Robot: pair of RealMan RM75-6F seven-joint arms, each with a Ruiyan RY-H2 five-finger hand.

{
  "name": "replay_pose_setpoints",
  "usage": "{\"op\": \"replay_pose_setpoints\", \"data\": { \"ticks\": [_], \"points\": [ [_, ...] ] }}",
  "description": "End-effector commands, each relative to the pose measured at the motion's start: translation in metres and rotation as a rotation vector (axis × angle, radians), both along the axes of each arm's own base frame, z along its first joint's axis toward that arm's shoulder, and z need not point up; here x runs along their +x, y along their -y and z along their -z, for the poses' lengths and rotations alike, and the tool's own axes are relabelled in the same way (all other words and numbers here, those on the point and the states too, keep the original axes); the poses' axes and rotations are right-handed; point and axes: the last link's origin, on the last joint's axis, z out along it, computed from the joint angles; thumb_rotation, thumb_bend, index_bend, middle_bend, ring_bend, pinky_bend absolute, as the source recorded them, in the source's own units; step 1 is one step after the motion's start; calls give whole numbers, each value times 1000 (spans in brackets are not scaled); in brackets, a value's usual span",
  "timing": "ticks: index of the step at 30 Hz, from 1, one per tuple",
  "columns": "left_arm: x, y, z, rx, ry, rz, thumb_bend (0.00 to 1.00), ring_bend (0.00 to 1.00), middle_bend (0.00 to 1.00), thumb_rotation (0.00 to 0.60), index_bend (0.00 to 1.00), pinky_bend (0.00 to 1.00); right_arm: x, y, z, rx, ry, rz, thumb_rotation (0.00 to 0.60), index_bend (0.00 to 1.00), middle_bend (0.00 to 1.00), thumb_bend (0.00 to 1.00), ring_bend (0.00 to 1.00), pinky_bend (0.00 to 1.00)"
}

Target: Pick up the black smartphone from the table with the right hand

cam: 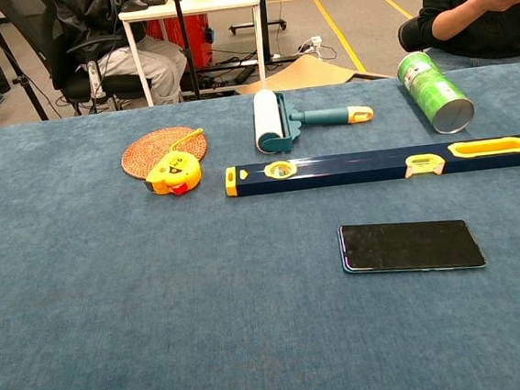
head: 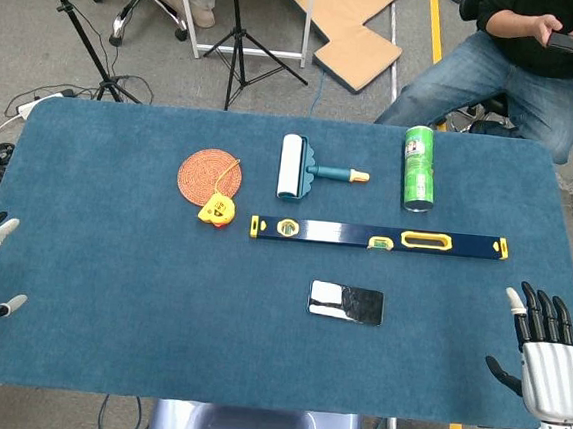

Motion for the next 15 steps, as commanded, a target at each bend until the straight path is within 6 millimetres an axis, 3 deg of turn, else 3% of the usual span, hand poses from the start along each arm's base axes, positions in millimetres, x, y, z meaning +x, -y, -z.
{"op": "replay_pose_setpoints", "data": {
  "ticks": [1, 5, 8, 11, 15],
  "points": [
    [0, 0, 0, 0, 0, -1, 0, 0, 0, 600, 0, 0, 0, 0, 1, 2, -6, 1, 600, 0, 0, 0, 0, 0],
    [-1, 0, 0, 1, 0, -6, 0, 0, 0, 600, 0, 0, 3, 4, 9, 44, -9, 1, 600, 0, 0, 0, 0, 0],
    [-2, -2, 0, 3, -6, -12, 0, 0, 0, 600, 0, 0, 13, 18, 22, 113, -36, -22, 600, 0, 0, 0, 0, 0],
    [-5, -6, 3, -4, -19, -30, 0, 0, 0, 600, 0, 0, 36, 45, 38, 191, -90, -90, 600, 0, 9, 0, 0, 0],
    [-10, -14, 6, -5, -40, -66, 0, 0, 0, 600, 0, 0, 81, 86, 68, 322, -98, -156, 600, 29, 139, 0, 0, 0]
  ]
}}
